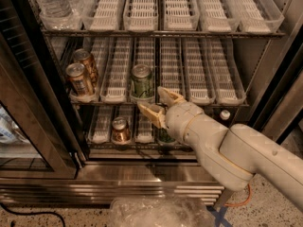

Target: Pick green can from middle shelf of fridge

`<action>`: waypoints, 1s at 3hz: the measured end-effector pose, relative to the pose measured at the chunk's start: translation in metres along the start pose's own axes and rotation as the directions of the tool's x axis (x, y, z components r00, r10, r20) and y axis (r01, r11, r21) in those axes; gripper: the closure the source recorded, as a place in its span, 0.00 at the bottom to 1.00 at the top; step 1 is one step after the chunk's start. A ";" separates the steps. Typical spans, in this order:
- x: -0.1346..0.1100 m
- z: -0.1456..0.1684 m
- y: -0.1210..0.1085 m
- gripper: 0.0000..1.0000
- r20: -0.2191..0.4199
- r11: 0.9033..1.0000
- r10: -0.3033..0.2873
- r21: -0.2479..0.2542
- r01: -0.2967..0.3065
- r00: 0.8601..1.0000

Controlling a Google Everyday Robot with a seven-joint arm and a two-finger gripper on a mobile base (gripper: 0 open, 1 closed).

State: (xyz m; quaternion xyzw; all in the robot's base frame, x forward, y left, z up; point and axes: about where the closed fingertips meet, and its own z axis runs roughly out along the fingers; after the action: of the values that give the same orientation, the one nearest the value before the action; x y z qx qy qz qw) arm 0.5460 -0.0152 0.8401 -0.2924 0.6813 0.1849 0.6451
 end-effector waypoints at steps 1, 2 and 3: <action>0.000 0.000 0.000 0.39 0.000 1.000 0.000 0.000 0.000 1.000; 0.000 0.005 -0.002 0.31 -0.005 1.000 -0.014 0.007 0.014 1.000; -0.001 0.012 -0.003 0.31 -0.007 1.000 -0.017 0.002 0.017 1.000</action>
Offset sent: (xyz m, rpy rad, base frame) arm 0.0035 -0.0026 -0.0014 -0.0152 -0.0047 -0.0217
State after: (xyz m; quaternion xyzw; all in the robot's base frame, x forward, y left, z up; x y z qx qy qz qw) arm 0.5574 -0.0096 0.8402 -0.2981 0.6813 0.1774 0.6446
